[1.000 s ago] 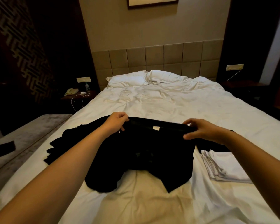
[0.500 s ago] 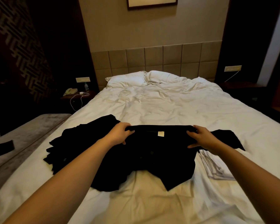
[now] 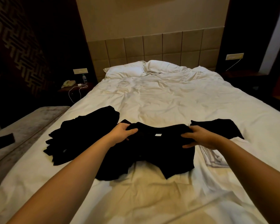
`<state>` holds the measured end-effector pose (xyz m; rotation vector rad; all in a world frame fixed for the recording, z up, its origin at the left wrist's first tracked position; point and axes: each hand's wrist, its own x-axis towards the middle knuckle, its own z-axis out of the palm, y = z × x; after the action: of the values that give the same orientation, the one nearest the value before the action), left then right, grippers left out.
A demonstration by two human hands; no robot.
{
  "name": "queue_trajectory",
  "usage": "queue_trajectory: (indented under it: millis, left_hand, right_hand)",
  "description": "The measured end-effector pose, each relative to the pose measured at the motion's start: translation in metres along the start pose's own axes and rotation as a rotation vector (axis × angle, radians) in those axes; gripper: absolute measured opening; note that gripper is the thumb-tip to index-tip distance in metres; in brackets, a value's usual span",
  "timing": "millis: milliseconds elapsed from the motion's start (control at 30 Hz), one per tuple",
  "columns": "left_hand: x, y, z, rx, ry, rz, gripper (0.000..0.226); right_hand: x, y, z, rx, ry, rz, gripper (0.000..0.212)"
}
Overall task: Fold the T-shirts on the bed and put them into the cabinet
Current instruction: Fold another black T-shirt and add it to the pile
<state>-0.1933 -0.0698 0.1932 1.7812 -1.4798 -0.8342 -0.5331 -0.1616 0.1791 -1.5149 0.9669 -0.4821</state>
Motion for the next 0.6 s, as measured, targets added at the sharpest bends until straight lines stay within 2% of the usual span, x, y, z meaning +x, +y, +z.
queue_trajectory:
  millis: [67,100,333,433,500,600]
  left_hand:
    - [-0.003,0.000,0.005,-0.033,-0.014,-0.020,0.026]
    - [-0.005,0.002,0.008,-0.057,-0.019,-0.024,0.030]
    - [-0.008,0.038,0.038,-0.120,-0.045,0.036,0.042]
    - [-0.006,0.058,0.053,-0.145,-0.073,0.043,0.048]
    - [-0.005,0.065,0.058,-0.132,-0.079,0.052,0.045]
    - [-0.002,0.064,0.056,-0.085,-0.041,0.016,0.041]
  right_hand:
    - [-0.006,0.004,-0.002,0.199,-0.003,0.014,0.023]
    - [-0.011,0.004,-0.004,0.221,0.003,0.004,0.024]
    - [-0.053,-0.023,-0.037,0.076,0.128,-0.049,0.029]
    - [-0.074,-0.043,-0.047,0.063,0.160,-0.029,0.017]
    - [-0.078,-0.048,-0.052,0.008,0.173,0.000,0.014]
    - [-0.073,-0.039,-0.056,-0.082,0.135,0.076,0.028]
